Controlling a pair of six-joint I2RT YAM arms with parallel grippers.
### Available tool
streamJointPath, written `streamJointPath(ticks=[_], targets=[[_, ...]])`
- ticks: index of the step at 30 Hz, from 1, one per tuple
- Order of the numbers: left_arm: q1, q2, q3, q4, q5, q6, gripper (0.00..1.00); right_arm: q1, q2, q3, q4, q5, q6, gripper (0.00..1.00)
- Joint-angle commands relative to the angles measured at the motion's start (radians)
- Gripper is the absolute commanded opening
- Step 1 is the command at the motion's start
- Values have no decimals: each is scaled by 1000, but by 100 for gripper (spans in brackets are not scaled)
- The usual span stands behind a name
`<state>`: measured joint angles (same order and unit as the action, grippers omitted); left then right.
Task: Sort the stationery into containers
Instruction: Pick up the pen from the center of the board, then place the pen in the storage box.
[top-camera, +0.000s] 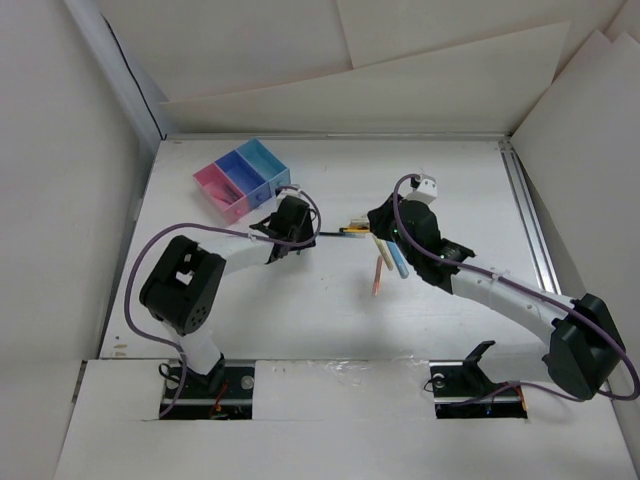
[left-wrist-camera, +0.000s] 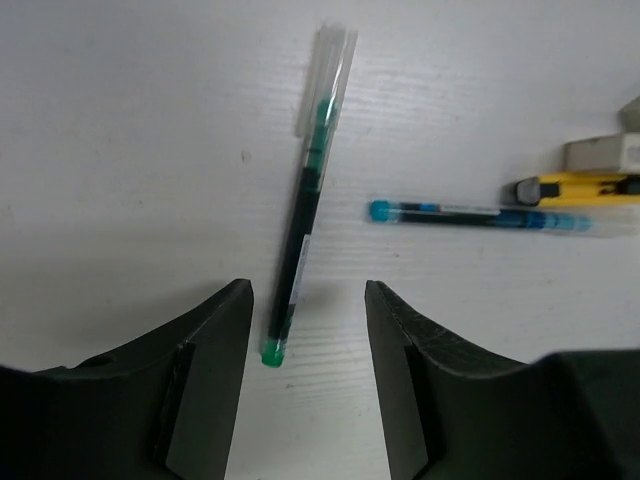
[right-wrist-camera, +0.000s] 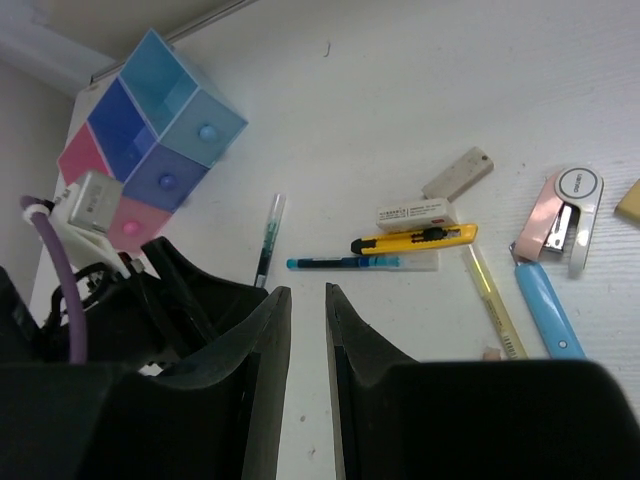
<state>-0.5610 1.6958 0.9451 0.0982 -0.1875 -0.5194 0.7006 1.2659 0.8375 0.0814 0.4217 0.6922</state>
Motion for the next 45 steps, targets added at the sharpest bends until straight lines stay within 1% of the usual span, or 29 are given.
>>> streamJointPath(ticks=[1,4,5,7,9,12,13,17,20,23,28,31,33,35,36,38,39,43,45], targets=[[-2,-2,-12,14,-4,41,46,-4,-20,34,23,25,-11,26],[-2,45,10,14,-4,52,46,-4,-20,34,23,25,-11,26],[-2,57,11,14,-4,62,40,-4,-20,34,23,25,-11,26],[-2,86,26,-14,-16,62,34,-4,-20,34,23,25,-11,26],[-20,99,49,-28,-53,62,25,-4,-20,34,23,25,-11,26],[-30,122,70,-66,-98,62,18,-4,-20,34,23,25,-11,26],[-30,122,70,-89,-133,53,13,-4,-20,34,23,25,-11,26],[-40,142,80,-109,-197,53,1,-4,-20,34,23,25,-11,26],[-40,130,70,-109,-207,32,0,-4,-20,34,23,35,-11,26],[-40,61,70,-83,-152,22,0,-4,-20,34,23,35,-11,26],[-40,-111,133,-71,-96,22,0,-4,-20,34,23,35,-11,26],[5,-195,156,-58,-70,-14,0,-4,-20,34,23,35,-11,26],[67,-234,156,-49,-61,-43,0,-4,-20,34,23,26,-11,26],[120,-281,147,-34,-47,-106,0,-4,-20,34,23,26,-11,26],[186,-298,121,-16,-31,-126,0,-4,-20,34,23,26,-11,26],[258,-335,92,27,14,-174,0,-4,-20,34,23,26,-2,26],[332,-344,65,40,32,-213,0,-4,-11,34,23,17,-2,26],[465,-355,43,60,43,-255,0,-4,-11,34,23,8,-2,26],[502,-317,43,45,43,-266,0,-4,-11,34,23,8,-2,26]])
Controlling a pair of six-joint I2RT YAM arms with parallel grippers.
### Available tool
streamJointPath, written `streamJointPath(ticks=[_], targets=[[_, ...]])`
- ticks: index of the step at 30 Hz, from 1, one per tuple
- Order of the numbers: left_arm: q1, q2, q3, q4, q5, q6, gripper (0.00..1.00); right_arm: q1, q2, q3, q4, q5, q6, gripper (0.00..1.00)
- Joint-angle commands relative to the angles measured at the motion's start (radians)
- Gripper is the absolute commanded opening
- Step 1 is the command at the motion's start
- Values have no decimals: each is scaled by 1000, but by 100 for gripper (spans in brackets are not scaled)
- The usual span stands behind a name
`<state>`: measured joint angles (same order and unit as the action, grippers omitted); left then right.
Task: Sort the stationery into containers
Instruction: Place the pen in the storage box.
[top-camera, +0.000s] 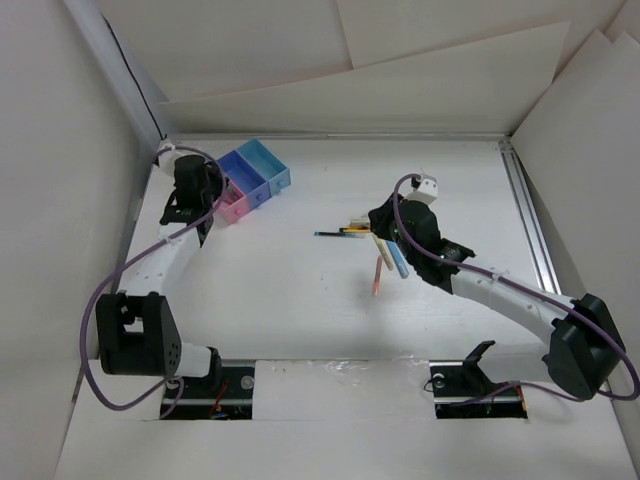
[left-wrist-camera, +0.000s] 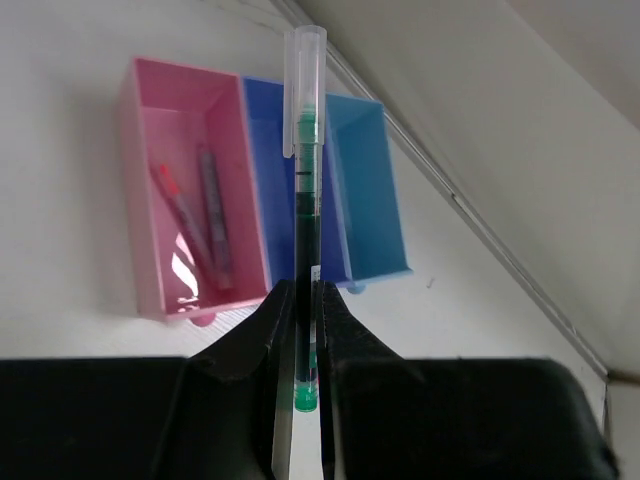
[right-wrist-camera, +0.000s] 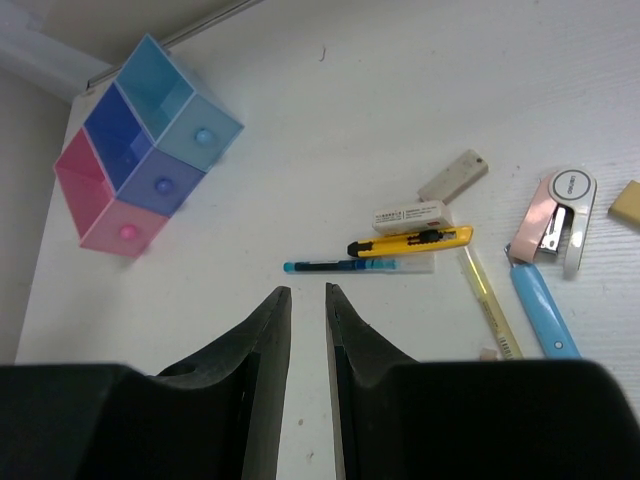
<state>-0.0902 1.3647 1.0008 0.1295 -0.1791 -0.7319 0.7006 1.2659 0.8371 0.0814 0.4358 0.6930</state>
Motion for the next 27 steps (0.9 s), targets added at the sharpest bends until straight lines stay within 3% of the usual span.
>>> streamJointPath(ticks=[1,13,27], targets=[[64,28,-2,13,35,-70,0,-4,-11,34,23,-6,-3,26],[106,283,177,-48,41,-70,0,5,-11,34,23,-16,-3,26],[106,347,199,-42,23,-52,31,5,-11,43,23,-16,-3,26]])
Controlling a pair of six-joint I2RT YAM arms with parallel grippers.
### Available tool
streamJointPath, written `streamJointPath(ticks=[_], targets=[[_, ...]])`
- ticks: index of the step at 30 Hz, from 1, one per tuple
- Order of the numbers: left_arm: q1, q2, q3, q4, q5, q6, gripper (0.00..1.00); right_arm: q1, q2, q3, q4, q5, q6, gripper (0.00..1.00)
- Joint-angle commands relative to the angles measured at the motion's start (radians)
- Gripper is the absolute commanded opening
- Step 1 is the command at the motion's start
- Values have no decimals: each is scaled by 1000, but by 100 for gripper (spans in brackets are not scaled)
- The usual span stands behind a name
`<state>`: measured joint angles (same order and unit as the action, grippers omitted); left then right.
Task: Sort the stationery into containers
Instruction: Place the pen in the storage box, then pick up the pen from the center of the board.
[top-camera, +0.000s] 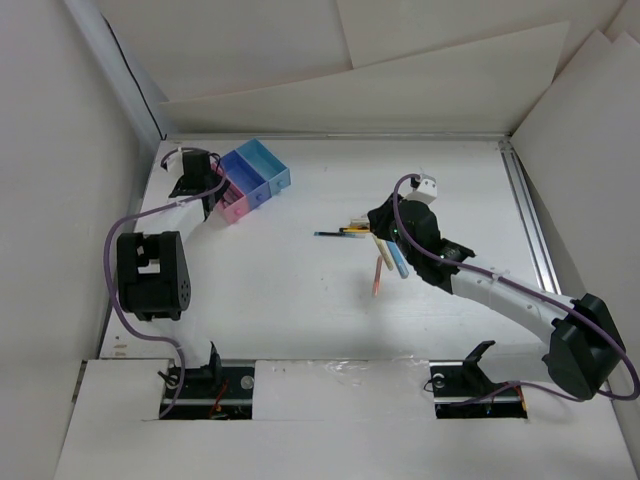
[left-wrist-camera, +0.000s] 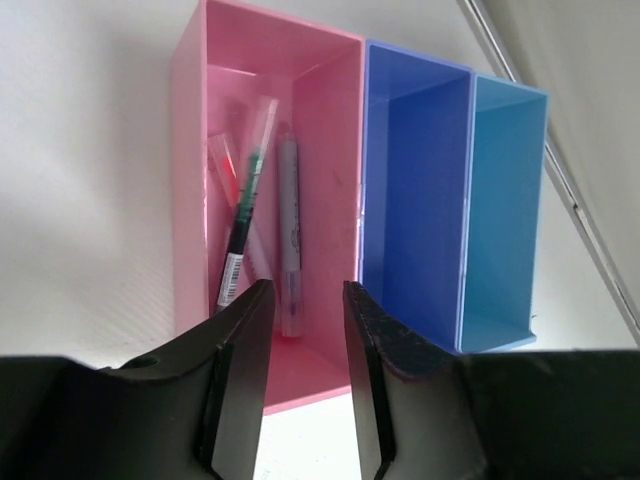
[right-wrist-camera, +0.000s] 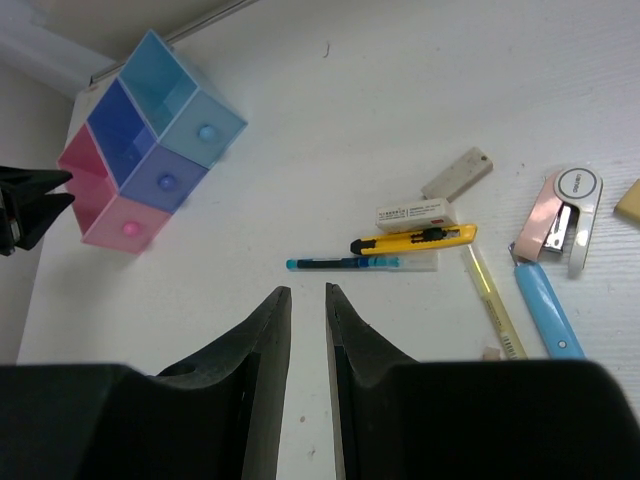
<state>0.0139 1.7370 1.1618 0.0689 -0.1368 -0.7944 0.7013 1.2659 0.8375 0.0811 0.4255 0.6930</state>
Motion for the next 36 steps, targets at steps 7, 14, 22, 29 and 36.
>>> streamJointPath(ticks=[7,14,22,29,36], targets=[[-135,-215,-96,195,14,102,31,4,-2,43,23,-5,-3,26],[-439,-240,-194,151,-3,233,36,4,-2,43,23,4,-13,8],[-623,-210,-323,172,-39,185,37,-5,33,52,14,-5,-13,3],[-755,-9,-102,68,-138,462,39,-25,43,52,14,-14,-13,3],[-755,70,-36,101,-106,710,42,-55,21,43,14,-47,-4,10]])
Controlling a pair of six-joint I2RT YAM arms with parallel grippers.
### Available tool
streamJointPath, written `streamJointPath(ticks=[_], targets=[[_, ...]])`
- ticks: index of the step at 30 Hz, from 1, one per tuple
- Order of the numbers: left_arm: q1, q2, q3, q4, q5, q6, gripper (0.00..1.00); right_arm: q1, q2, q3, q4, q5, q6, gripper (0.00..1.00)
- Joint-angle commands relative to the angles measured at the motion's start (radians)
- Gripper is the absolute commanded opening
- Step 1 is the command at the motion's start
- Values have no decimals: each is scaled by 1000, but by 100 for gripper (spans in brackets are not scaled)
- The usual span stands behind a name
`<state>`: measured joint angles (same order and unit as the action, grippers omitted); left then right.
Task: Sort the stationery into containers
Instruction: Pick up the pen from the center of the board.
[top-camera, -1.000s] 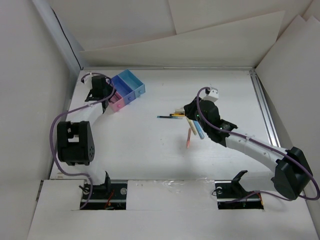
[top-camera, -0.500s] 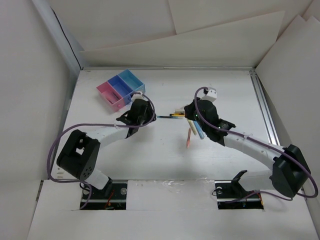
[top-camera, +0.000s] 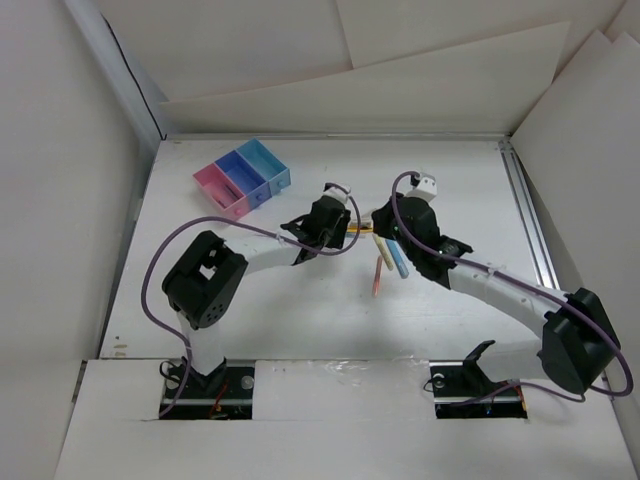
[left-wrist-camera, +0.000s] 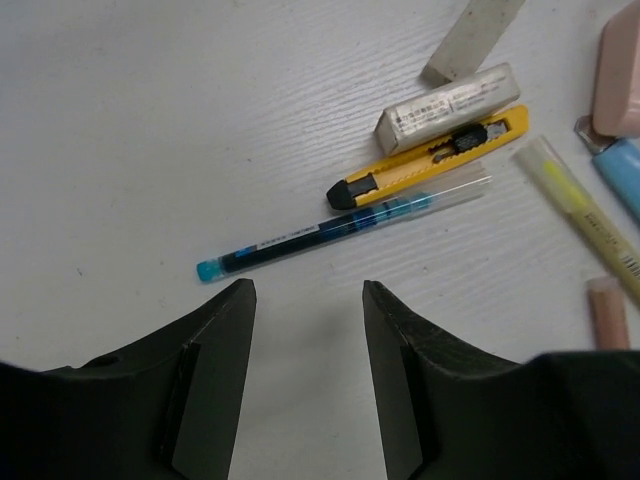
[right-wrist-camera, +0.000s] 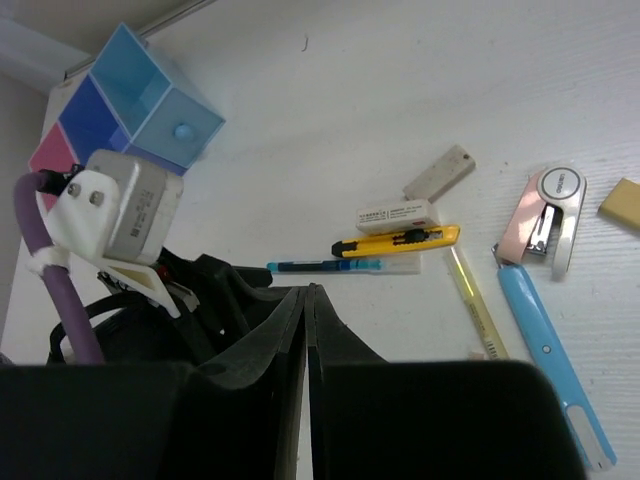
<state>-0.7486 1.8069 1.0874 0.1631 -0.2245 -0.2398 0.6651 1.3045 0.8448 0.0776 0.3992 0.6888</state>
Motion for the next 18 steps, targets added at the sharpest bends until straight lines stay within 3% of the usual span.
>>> streamJointPath(ticks=[1,6,18], targets=[[8,0,39,19,-1,177,44,-19,-17,36,17,-20,0,10],[68,14,65,42,177,275,50,-29,-27,36,17,-40,9,14],[68,158,157,-82,289,358,51,-38,-36,27,17,-49,9,16]])
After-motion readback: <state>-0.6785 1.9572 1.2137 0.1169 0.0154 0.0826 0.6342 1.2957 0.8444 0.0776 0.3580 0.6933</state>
